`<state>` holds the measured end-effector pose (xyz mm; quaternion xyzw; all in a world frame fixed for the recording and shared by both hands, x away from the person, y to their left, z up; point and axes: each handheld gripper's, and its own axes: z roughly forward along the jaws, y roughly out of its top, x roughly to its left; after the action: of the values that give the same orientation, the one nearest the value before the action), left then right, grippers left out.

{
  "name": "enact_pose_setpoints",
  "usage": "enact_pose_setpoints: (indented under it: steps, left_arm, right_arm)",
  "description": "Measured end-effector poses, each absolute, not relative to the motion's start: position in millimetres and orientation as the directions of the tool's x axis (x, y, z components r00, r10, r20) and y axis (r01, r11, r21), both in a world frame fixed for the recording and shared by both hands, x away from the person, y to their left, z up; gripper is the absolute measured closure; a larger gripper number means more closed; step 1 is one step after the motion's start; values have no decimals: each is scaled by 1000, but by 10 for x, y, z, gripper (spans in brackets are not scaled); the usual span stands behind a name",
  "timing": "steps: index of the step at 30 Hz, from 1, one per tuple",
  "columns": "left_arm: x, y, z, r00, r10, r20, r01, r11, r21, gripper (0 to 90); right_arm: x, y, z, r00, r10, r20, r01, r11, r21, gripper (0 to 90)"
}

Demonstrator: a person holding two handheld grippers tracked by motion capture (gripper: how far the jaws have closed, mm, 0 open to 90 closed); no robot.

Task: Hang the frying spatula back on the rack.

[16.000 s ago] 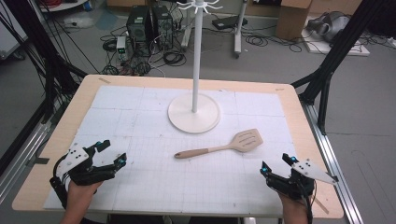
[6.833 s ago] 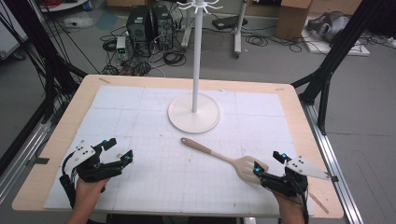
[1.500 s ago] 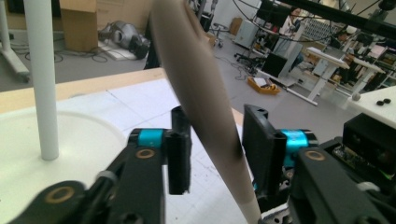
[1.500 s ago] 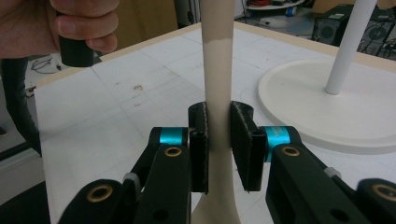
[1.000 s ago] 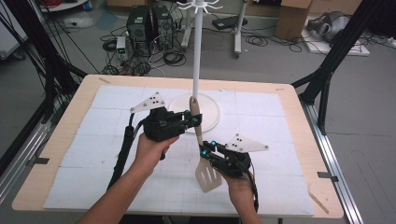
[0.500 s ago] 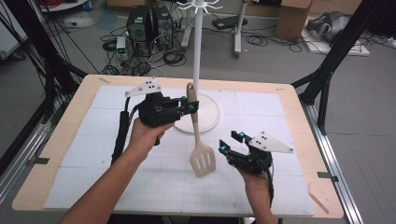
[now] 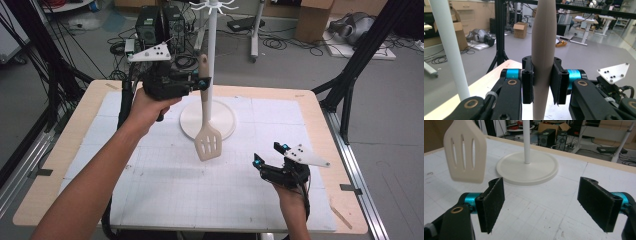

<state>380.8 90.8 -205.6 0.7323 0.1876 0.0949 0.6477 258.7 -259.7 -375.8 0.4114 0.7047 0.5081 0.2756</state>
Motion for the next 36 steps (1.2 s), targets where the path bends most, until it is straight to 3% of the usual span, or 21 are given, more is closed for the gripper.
enact_pose_setpoints:
  steps: [24, 36]
  left_arm:
    - [4426, 524, -1574, 903, 411, -127, 176, -82, 981, 739]
    - [4570, 429, -1520, 895, 418, -156, 215, -99, 972, 739]
  right_arm:
    - [2532, -2704, -3826, -491, 870, 44, 315, 130, 940, 212]
    - [2528, -2738, -3826, -484, 873, 52, 316, 119, 941, 212]
